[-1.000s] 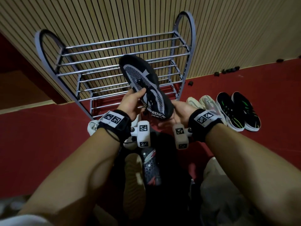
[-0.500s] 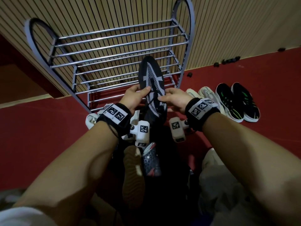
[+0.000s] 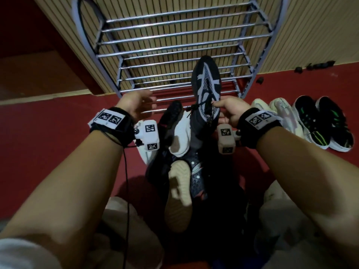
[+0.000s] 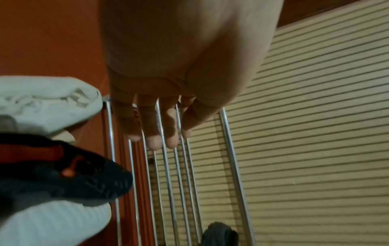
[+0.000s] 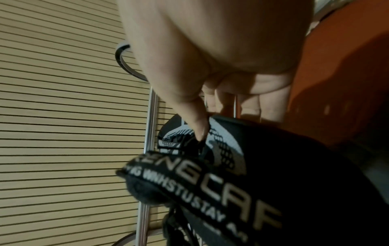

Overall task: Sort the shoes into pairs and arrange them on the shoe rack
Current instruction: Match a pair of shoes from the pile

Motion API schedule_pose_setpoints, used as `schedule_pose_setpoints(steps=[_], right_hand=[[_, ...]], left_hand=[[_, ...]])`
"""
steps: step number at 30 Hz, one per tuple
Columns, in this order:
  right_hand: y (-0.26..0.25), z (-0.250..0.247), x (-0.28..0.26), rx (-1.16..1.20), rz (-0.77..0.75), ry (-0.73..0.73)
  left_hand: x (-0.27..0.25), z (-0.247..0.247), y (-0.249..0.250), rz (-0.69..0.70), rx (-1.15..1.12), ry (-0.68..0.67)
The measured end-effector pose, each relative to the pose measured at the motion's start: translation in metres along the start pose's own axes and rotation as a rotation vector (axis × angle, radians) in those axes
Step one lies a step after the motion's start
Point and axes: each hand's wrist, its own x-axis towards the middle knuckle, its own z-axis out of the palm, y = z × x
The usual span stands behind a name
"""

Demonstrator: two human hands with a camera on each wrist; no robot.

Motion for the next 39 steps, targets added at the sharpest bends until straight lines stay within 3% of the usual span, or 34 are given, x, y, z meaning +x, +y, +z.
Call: schedule_pose_setpoints(steps=[6, 15, 19, 23, 30, 39], right_hand=[[0.007, 0.033, 0.011, 0.063, 0.075, 0.001], [0.018, 0.047, 0.026, 0.024, 0.096, -0.014], [0.023, 0.048, 0.032, 0.04, 0.102, 0.021], [0.028, 0.053, 0.038, 0.061, 0.139, 0.004], [0.033, 0.053, 0.036, 0.048, 0.171, -0.053], [0.035, 0.036, 0.024, 0.011, 0.096, -0.111]], left_hand=[[0.012, -0.053, -0.037, -0.084, -0.021, 0.101], [0.028, -0.067, -0.086, -0.236, 0.041, 0.127], [0.027, -0.058, -0.109, -0.34, 0.177, 0.101], [0.017, -0.039, -0.128, -0.467, 0.429, -0.022], [0.027, -0.013, -0.151, -0.339, 0.739, -0.115], [0.033, 0.004, -0.169, -0.165, 0.863, 0.01]])
